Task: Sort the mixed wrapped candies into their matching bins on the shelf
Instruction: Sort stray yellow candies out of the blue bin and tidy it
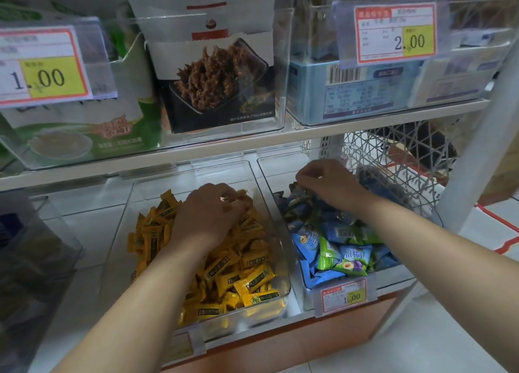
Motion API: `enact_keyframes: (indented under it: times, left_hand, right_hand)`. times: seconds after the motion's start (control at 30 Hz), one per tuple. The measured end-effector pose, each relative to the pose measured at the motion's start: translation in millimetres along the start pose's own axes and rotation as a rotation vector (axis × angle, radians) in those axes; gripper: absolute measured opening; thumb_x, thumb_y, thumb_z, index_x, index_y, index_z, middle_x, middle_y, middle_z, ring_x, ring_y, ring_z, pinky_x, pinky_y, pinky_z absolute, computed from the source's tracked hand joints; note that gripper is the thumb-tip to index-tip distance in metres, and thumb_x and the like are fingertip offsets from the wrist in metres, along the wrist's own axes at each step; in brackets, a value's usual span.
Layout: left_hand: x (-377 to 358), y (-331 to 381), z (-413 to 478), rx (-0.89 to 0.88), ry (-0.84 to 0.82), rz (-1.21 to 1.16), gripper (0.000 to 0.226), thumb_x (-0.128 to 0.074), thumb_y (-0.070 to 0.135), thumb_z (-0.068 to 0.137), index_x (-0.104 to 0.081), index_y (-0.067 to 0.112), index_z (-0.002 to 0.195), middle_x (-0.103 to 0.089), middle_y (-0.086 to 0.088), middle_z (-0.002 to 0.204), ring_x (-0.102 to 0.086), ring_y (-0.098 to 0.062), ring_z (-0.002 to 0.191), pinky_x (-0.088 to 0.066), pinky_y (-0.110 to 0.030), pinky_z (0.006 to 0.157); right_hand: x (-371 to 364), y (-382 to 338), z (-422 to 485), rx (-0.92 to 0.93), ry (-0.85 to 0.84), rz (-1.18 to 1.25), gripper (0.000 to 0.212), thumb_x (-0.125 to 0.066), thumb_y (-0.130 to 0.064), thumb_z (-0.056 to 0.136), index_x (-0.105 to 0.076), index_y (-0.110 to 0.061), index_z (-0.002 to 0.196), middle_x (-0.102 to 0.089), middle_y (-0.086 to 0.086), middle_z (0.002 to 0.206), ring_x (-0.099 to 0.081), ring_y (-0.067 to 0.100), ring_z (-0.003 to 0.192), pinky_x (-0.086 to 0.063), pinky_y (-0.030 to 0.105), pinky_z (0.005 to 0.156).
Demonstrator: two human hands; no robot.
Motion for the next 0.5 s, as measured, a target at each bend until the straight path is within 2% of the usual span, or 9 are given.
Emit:
enact_keyframes:
  times: [0.07, 0.13, 0.2, 0.27, 0.33, 0.4, 0.5]
  left_hand:
    - [-4, 5, -2, -0.017, -0.007, 0.011, 0.022, -0.065, 0.048, 0.087, -0.059, 0.043, 0.108, -0.056, 0.014, 0.110, -0.055, -0.012, 0.107, -0.044, -0.029, 0.087]
    - [-14, 19, -4, -0.056, -0.051, -0.064, 0.039, -0.064, 0.053, 0.086, -0.056, 0.042, 0.123, -0.056, 0.016, 0.124, -0.051, -0.003, 0.105, -0.036, -0.017, 0.083]
    - [-28, 34, -8, -0.086, -0.126, -0.120, 0.059, -0.061, 0.064, 0.080, -0.048, 0.045, 0.134, -0.052, 0.018, 0.134, -0.049, 0.001, 0.104, -0.036, -0.012, 0.084]
    - [-39, 43, -10, -0.115, -0.164, -0.050, 0.073, -0.053, 0.078, 0.069, -0.041, 0.050, 0.136, -0.045, 0.017, 0.139, -0.049, -0.007, 0.118, -0.041, -0.023, 0.096]
    - [-44, 44, -10, -0.115, -0.189, 0.007, 0.085, -0.045, 0.085, 0.060, -0.043, 0.046, 0.136, -0.038, 0.017, 0.139, -0.045, -0.011, 0.126, -0.042, -0.031, 0.103]
    - [-46, 39, -8, -0.090, -0.210, -0.033, 0.094, -0.044, 0.087, 0.055, -0.048, 0.040, 0.136, -0.033, 0.018, 0.138, -0.044, -0.010, 0.127, -0.042, -0.034, 0.105]
    - [-46, 35, -6, -0.098, -0.198, -0.078, 0.094, -0.047, 0.087, 0.055, -0.051, 0.039, 0.135, -0.034, 0.020, 0.136, -0.044, -0.006, 0.124, -0.041, -0.029, 0.104]
  right_hand:
    - [-7, 5, 19, 0.009, -0.020, -0.095, 0.010, -0.065, -0.027, 0.092, -0.071, -0.027, 0.100, -0.067, -0.018, 0.093, -0.058, -0.006, 0.083, -0.037, 0.007, 0.065]
    - [-21, 4, 39, 0.049, -0.084, -0.190, 0.022, -0.063, -0.026, 0.093, -0.070, -0.027, 0.114, -0.066, -0.013, 0.105, -0.057, -0.004, 0.088, -0.036, 0.006, 0.069]
    - [-43, 4, 57, 0.071, -0.202, -0.264, 0.030, -0.062, -0.025, 0.096, -0.066, -0.023, 0.125, -0.065, -0.006, 0.119, -0.059, 0.005, 0.101, -0.040, 0.014, 0.079]
    - [-69, 5, 68, 0.076, -0.333, -0.341, 0.030, -0.061, -0.025, 0.097, -0.064, -0.021, 0.127, -0.063, -0.004, 0.121, -0.056, 0.012, 0.106, -0.039, 0.020, 0.084]
    - [-91, 10, 72, 0.076, -0.431, -0.455, 0.024, -0.060, -0.027, 0.097, -0.064, -0.023, 0.119, -0.064, -0.003, 0.112, -0.051, 0.013, 0.098, -0.035, 0.021, 0.077]
    - [-105, 18, 72, 0.054, -0.498, -0.547, 0.031, -0.058, -0.029, 0.096, -0.063, -0.018, 0.125, -0.063, 0.004, 0.123, -0.050, 0.014, 0.097, -0.035, 0.025, 0.079]
    - [-113, 32, 68, 0.018, -0.560, -0.672, 0.049, -0.057, -0.042, 0.095, -0.053, -0.021, 0.139, -0.054, 0.005, 0.141, -0.054, 0.022, 0.120, -0.042, 0.033, 0.095]
Point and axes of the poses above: each hand's wrist, its own z-axis towards the middle knuckle, its own x-axis out of the back of the hand, y = z × x, the point moved 9 cm from there along z, towards the middle knuckle
